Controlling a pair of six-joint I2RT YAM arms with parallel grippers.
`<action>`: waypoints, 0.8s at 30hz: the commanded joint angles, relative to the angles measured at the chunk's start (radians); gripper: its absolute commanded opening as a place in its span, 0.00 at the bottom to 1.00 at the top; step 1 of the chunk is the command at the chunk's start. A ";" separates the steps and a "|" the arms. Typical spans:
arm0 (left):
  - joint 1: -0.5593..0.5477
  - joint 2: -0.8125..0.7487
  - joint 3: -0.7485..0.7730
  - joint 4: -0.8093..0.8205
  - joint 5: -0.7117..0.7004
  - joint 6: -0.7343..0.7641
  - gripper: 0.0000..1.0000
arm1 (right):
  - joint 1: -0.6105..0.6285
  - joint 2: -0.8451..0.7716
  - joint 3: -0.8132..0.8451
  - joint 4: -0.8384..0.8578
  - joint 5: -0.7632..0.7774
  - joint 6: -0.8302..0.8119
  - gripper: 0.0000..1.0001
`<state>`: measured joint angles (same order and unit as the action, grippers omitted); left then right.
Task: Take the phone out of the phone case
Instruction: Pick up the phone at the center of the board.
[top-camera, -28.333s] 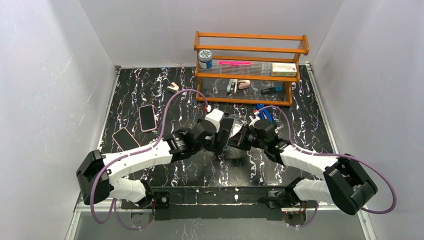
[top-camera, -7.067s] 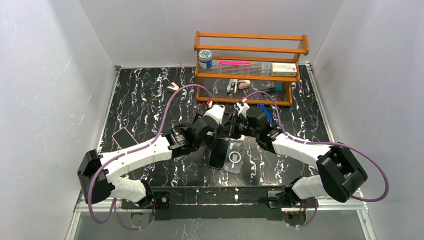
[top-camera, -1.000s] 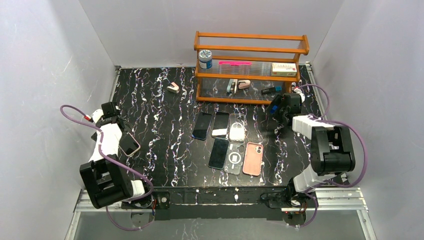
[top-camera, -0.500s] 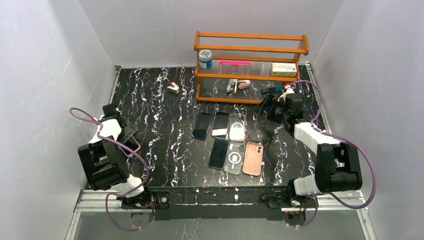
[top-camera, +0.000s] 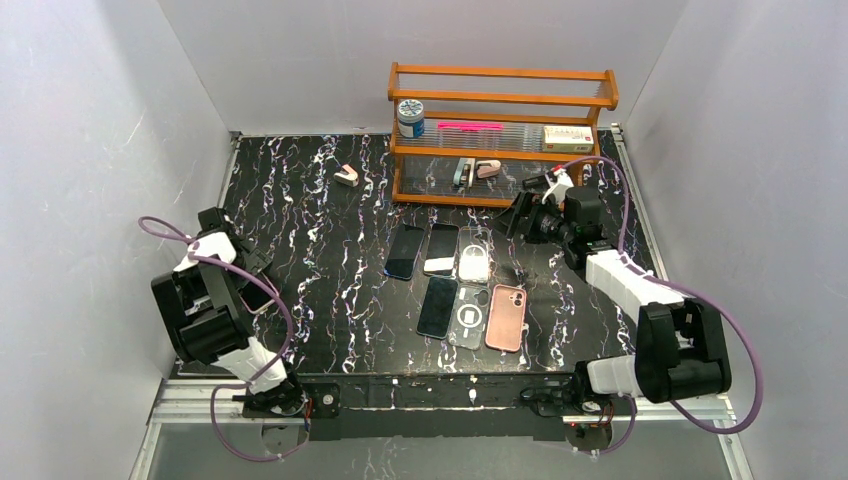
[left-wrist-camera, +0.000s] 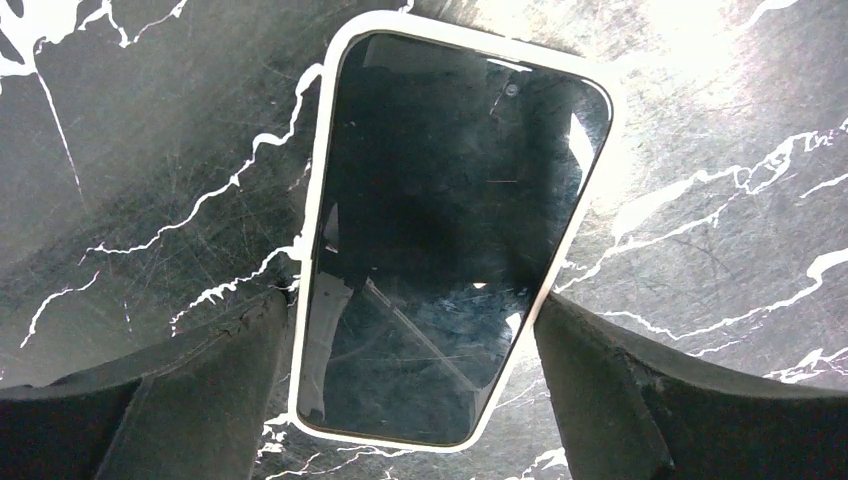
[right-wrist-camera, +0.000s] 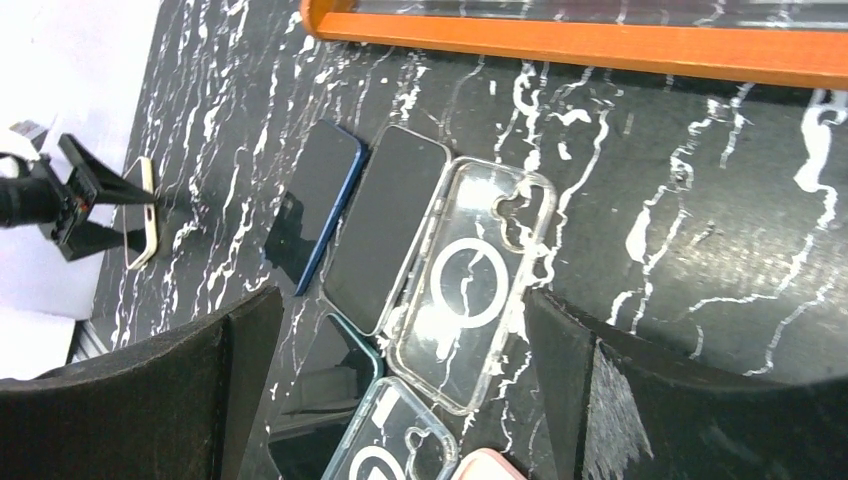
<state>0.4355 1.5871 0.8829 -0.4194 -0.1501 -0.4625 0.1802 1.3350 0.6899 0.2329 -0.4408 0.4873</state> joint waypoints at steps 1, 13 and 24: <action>-0.052 0.110 -0.035 -0.030 0.104 0.014 0.87 | 0.055 -0.051 -0.007 0.027 -0.020 -0.035 0.99; -0.420 0.168 -0.034 0.029 0.235 -0.091 0.62 | 0.180 -0.127 -0.062 0.040 0.009 -0.020 0.99; -0.527 -0.029 -0.110 0.190 0.315 -0.230 0.29 | 0.299 -0.140 -0.126 0.138 -0.013 0.050 0.99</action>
<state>-0.0765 1.5898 0.8764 -0.2276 -0.0299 -0.5789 0.4217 1.1862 0.5758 0.2699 -0.4393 0.4923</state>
